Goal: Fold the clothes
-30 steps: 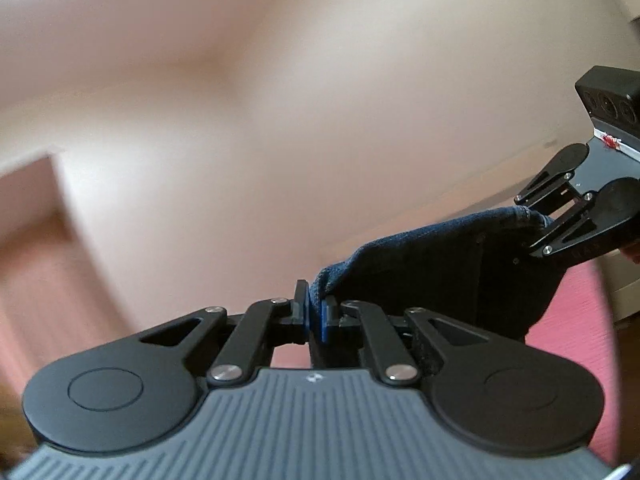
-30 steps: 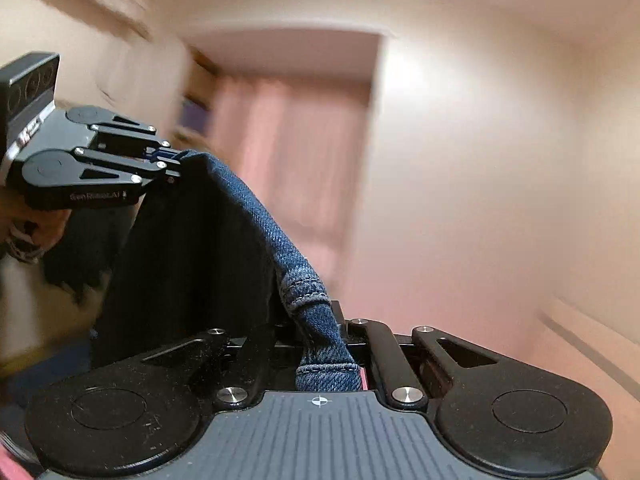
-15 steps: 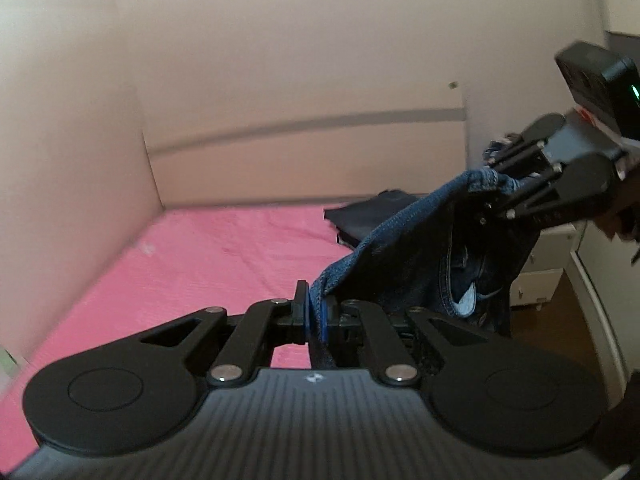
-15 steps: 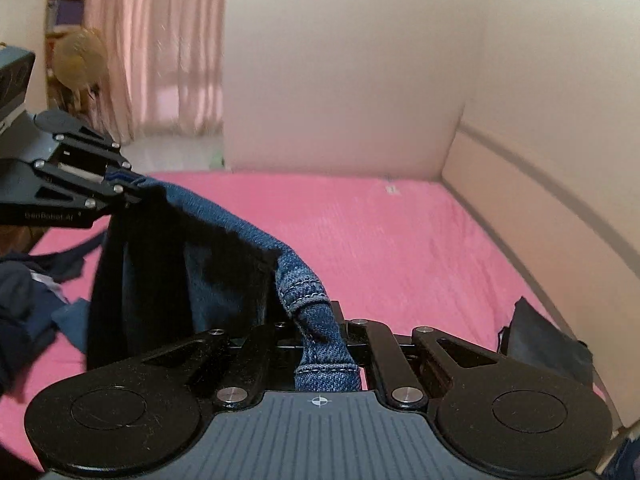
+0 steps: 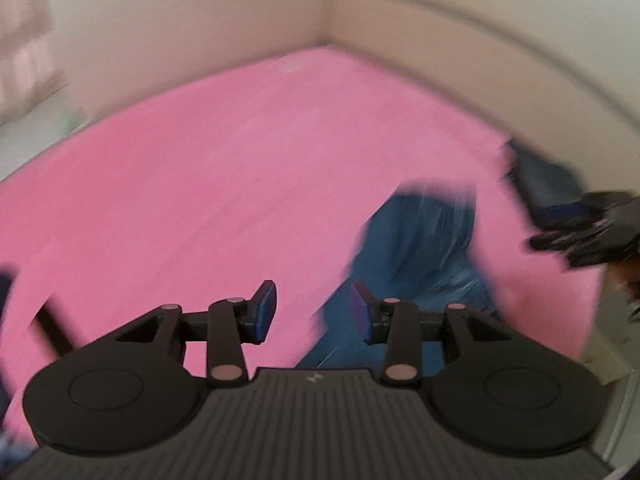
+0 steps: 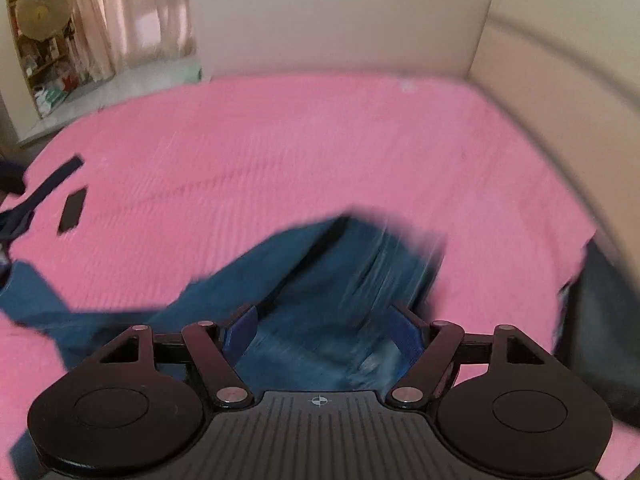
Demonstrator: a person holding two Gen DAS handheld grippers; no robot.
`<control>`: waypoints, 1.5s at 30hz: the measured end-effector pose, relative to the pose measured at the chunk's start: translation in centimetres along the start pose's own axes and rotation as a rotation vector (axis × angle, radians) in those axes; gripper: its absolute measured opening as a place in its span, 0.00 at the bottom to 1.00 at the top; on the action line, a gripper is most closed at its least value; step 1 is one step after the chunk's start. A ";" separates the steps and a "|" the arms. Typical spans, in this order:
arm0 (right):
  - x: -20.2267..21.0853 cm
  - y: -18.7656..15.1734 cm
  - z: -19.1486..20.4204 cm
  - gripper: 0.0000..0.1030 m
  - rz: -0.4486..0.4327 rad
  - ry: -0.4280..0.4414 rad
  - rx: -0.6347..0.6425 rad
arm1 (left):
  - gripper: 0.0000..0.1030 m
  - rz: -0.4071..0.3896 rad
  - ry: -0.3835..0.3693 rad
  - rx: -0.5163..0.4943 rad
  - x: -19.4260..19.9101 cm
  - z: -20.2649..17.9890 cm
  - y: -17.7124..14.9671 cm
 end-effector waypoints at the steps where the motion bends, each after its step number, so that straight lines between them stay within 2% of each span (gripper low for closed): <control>1: -0.5 -1.3 0.5 0.73 0.034 0.011 -0.010 | 0.38 0.041 0.022 0.019 0.1 0.3 -3.5; 2: -1.1 -2.6 1.2 0.73 0.069 0.028 -0.024 | 0.38 0.080 0.025 0.043 -0.1 0.5 -6.6; 5: -3.0 -5.9 4.3 0.73 0.181 0.111 -0.073 | 0.45 0.172 0.012 0.030 0.3 -3.6 -15.6; 7: -5.8 -6.0 6.1 0.73 0.254 0.176 -0.084 | 0.52 0.213 -0.014 -0.008 0.0 -5.9 -20.6; 9: -8.2 -8.7 8.2 0.73 0.322 0.216 -0.096 | 0.63 0.249 -0.043 -0.058 -1.0 -9.6 -25.4; 12: -12.4 -10.1 11.4 0.73 0.402 0.225 -0.123 | 0.65 0.320 -0.085 -0.159 -3.2 -13.3 -32.5; 14: -14.6 -11.1 12.1 0.73 0.426 0.228 -0.126 | 0.64 0.370 -0.093 -0.185 -4.8 -14.7 -36.1; 16: -16.6 -11.8 12.9 0.73 0.444 0.237 -0.130 | 0.64 0.367 -0.123 -0.158 -4.5 -14.5 -38.0; 17: -17.2 -11.7 13.4 0.73 0.441 0.254 -0.135 | 0.57 0.362 -0.139 -0.141 -4.2 -14.2 -38.9; 18: -17.7 -11.6 13.9 0.72 0.437 0.271 -0.140 | 0.32 0.357 -0.155 -0.124 -3.9 -14.0 -39.7; 19: -17.9 -11.1 14.5 0.70 0.435 0.291 -0.147 | 0.13 0.345 -0.149 -0.116 -3.2 -13.4 -39.4; 20: -17.7 -10.0 15.1 0.60 0.436 0.316 -0.156 | 0.00 0.332 -0.136 -0.110 -2.4 -12.7 -38.7; 21: -17.4 -9.0 15.8 0.36 0.437 0.342 -0.165 | 0.00 0.318 -0.122 -0.104 -1.6 -12.0 -38.0; 22: -17.1 -7.9 16.5 0.24 0.438 0.367 -0.175 | 0.00 0.292 -0.092 -0.083 -0.5 -10.5 -36.8; 23: -16.6 -6.5 17.3 0.23 0.428 0.399 -0.177 | 0.00 0.261 -0.056 -0.058 0.7 -8.7 -35.5; 25: -15.0 -2.5 19.7 0.23 0.376 0.481 -0.158 | 0.00 0.185 0.067 -0.048 3.6 -3.3 -31.8; 27: -13.6 1.8 21.6 0.23 0.299 0.538 -0.136 | 0.00 0.106 0.209 -0.039 6.5 3.5 -27.5; 29: -13.1 5.4 22.0 0.23 0.219 0.579 -0.165 | 0.00 0.031 0.314 -0.015 9.0 8.9 -23.7; 30: -12.8 7.3 22.2 0.33 0.179 0.600 -0.180 | 0.00 -0.006 0.364 -0.001 10.2 11.5 -21.9; 31: -12.5 9.1 22.3 0.66 0.139 0.620 -0.194 | 0.00 -0.039 0.390 0.010 11.2 12.8 -20.6; 33: -11.9 12.7 22.6 1.00 0.058 0.659 -0.223 | 0.08 -0.096 0.418 0.029 12.8 14.1 -19.0; 35: -11.4 15.2 22.4 1.00 -0.004 0.682 -0.241 | 0.29 -0.118 0.380 0.046 12.8 12.7 -19.2; 36: -11.4 14.2 21.3 1.00 0.004 0.662 -0.229 | 0.37 -0.113 0.348 0.042 12.0 11.3 -20.1; 37: -11.4 13.1 20.1 1.00 0.013 0.641 -0.217 | 0.39 -0.081 0.323 0.018 10.6 9.8 -21.4; 40: -11.8 7.7 15.7 1.00 0.080 0.527 -0.186 | 0.40 0.053 0.267 -0.104 5.0 5.9 -25.7; 42: -12.3 3.0 12.7 1.00 0.138 0.418 -0.138 | 0.40 0.145 0.246 -0.215 0.9 3.7 -28.9; 45: -12.0 -3.8 8.3 1.00 0.211 0.246 -0.027 | 0.42 0.211 0.224 -0.361 -3.5 2.0 -32.8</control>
Point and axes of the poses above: each gripper's, at about its wrist camera, not at the fingertips, and x roughly against the way its jaws point, z to its left, y to its top, the point moved 9 cm from there along -x, roughly the way its jaws point, and after that the axes turned 12 degrees about -x, right-handed, at the moved point
